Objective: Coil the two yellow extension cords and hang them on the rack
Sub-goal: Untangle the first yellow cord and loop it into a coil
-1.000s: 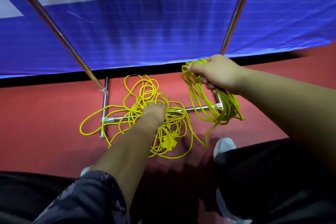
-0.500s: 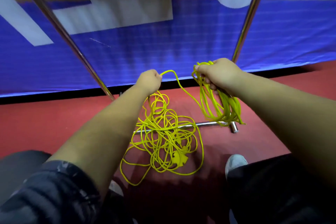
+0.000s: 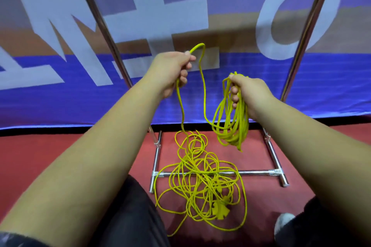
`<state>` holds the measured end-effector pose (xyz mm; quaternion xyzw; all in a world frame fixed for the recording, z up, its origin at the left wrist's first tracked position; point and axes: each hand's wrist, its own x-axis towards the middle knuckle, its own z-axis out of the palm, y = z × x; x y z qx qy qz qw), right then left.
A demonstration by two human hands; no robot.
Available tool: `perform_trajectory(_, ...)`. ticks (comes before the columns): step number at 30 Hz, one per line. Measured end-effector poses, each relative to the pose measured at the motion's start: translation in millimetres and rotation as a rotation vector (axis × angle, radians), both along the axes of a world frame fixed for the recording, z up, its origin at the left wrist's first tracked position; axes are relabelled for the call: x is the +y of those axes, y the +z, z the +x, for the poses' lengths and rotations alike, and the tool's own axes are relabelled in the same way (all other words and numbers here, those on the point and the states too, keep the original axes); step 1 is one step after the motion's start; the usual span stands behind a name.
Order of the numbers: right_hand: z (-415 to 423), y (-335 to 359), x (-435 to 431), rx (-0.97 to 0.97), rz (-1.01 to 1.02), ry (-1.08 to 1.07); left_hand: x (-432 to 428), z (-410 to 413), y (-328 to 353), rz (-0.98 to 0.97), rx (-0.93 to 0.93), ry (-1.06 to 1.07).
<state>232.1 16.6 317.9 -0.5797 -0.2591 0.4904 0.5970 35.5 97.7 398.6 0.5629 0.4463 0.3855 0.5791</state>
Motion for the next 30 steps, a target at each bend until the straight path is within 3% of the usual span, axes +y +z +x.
perform_trajectory(4,-11.5,14.9,2.2,0.087,0.021,0.004,-27.9,-8.7,-20.5,-0.015,-0.040,-0.014)
perform_trajectory(7,-17.2,21.1,5.2,0.122,0.013,0.030,-44.4,-11.6,-33.7,0.054,0.125,-0.045)
perform_trajectory(10,-23.1,23.7,7.3,0.154,-0.008,0.085,-54.0,-12.3,-39.5,0.047,0.146,-0.074)
perform_trajectory(18,-43.4,24.0,7.6,0.086,-0.081,0.194,-59.5,-19.8,-56.4,0.028,0.124,-0.049)
perform_trajectory(30,-68.9,17.7,8.4,0.009,-0.068,0.296,-64.4,-24.7,-56.1,0.205,0.335,-0.114)
